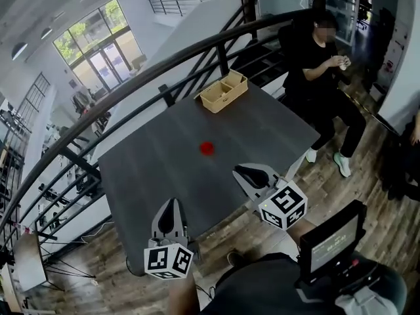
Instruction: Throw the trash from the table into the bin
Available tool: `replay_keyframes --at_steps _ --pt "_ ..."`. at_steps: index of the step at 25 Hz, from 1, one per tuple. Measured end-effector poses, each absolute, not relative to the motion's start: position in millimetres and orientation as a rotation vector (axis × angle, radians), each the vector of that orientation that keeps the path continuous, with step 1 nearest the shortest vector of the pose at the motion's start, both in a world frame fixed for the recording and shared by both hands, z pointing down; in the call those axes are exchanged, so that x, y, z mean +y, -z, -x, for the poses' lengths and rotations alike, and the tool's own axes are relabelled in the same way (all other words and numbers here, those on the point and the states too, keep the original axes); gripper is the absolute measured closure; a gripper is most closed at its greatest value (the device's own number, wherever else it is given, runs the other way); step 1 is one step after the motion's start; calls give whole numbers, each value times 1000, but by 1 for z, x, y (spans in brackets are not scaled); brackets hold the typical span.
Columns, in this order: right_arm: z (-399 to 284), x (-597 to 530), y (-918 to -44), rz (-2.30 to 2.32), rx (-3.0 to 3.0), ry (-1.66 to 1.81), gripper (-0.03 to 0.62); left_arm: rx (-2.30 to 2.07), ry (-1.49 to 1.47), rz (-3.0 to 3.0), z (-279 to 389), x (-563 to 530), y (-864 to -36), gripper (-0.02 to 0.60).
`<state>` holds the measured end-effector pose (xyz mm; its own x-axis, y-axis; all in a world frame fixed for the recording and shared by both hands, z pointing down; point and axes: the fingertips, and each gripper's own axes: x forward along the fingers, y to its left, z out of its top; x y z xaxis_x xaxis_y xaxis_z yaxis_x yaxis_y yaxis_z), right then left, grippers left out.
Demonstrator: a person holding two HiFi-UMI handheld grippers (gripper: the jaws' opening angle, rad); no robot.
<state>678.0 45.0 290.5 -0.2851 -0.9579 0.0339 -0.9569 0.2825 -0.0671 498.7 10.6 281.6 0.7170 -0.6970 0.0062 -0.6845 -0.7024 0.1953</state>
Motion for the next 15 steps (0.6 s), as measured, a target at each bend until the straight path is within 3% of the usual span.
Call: replay_keyframes --at_steps 7,10,15 --pt "-669 5 -294 1940 2455 135 572 -1082 138 -2739 -483 -32 -288 572" --pt "-668 -15 -297 1938 2466 161 519 -1082 120 -2734 -482 -49 -292 572" --pt "-677 -54 -306 1923 2491 198 490 -1097 71 -2712 -491 -81 -303 571"
